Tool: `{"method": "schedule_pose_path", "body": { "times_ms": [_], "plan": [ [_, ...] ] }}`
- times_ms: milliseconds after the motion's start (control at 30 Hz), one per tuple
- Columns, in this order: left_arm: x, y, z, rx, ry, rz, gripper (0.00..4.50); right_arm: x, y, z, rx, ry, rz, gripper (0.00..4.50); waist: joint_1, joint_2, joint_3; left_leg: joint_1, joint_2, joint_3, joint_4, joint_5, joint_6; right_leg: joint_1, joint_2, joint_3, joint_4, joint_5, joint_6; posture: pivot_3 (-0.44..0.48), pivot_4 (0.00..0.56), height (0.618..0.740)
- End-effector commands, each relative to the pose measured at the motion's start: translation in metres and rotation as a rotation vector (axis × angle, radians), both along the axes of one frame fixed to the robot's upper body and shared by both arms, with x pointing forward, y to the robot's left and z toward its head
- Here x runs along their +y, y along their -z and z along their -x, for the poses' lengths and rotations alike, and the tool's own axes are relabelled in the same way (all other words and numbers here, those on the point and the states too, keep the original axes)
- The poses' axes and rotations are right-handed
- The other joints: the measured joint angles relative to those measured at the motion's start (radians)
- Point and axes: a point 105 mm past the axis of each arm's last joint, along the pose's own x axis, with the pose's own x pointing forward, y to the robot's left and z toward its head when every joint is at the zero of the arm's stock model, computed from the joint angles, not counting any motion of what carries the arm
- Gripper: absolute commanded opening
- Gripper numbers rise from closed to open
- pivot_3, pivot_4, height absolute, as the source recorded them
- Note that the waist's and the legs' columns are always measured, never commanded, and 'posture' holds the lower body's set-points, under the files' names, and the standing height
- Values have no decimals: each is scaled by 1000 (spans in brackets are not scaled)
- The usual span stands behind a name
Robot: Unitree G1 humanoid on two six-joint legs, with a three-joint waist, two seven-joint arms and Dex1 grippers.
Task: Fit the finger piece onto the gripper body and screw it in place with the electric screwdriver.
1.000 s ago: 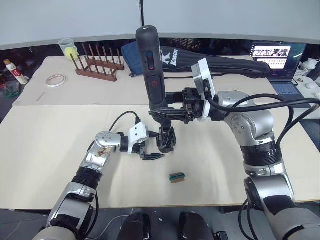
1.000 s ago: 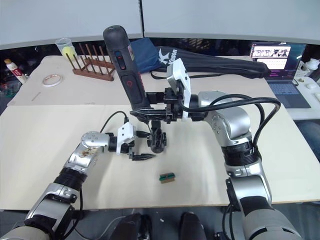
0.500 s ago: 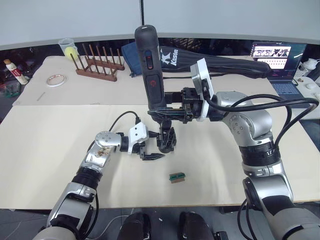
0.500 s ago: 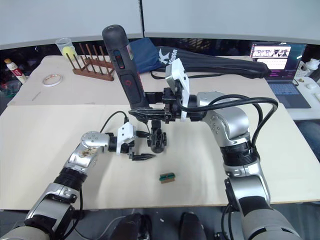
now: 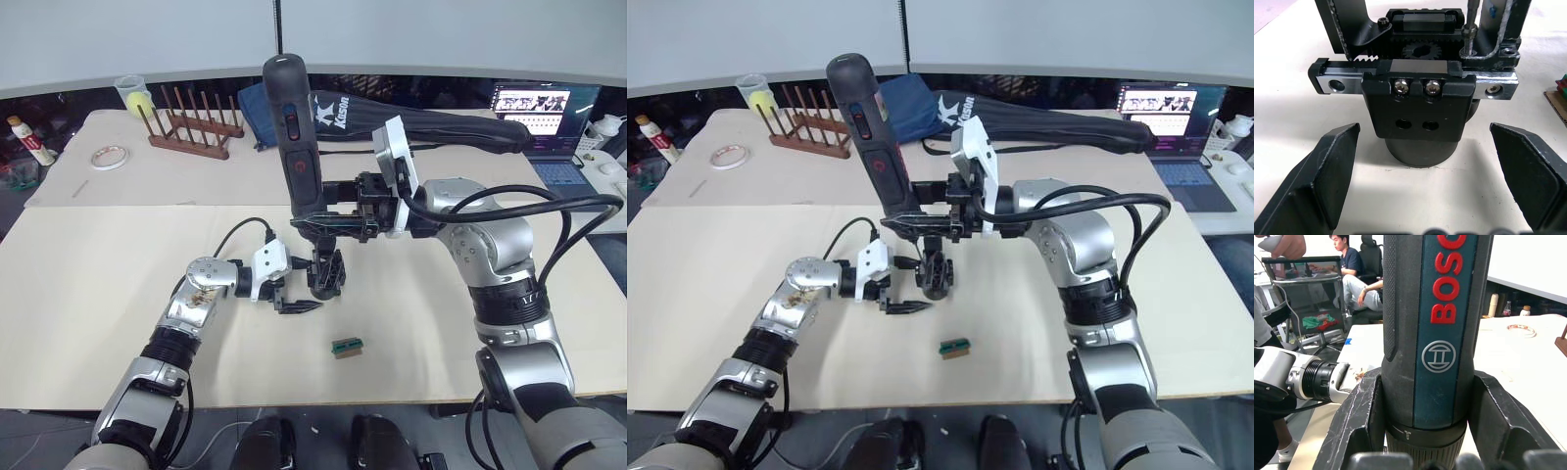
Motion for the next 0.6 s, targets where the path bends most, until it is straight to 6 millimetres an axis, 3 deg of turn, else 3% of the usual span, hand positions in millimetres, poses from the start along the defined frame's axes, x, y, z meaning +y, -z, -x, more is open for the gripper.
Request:
{"method": "schedule_pose_path", "body": {
  "times_ms": [33, 600],
  "plan": [
    [-2, -13, -2, -55, 7, 10, 4500, -1, -14, 7, -76, -21, -29, 1966, 0, 0, 0, 0, 0, 0, 0, 0, 0, 0, 0, 0, 0, 0, 0, 0, 150, 740],
    [-8, -7, -11, -42, -14, 14, 4500, -4, -5, 5, -59, 9, -38, 1966, 0, 0, 0, 0, 0, 0, 0, 0, 0, 0, 0, 0, 0, 0, 0, 0, 150, 740]
  ]
}}
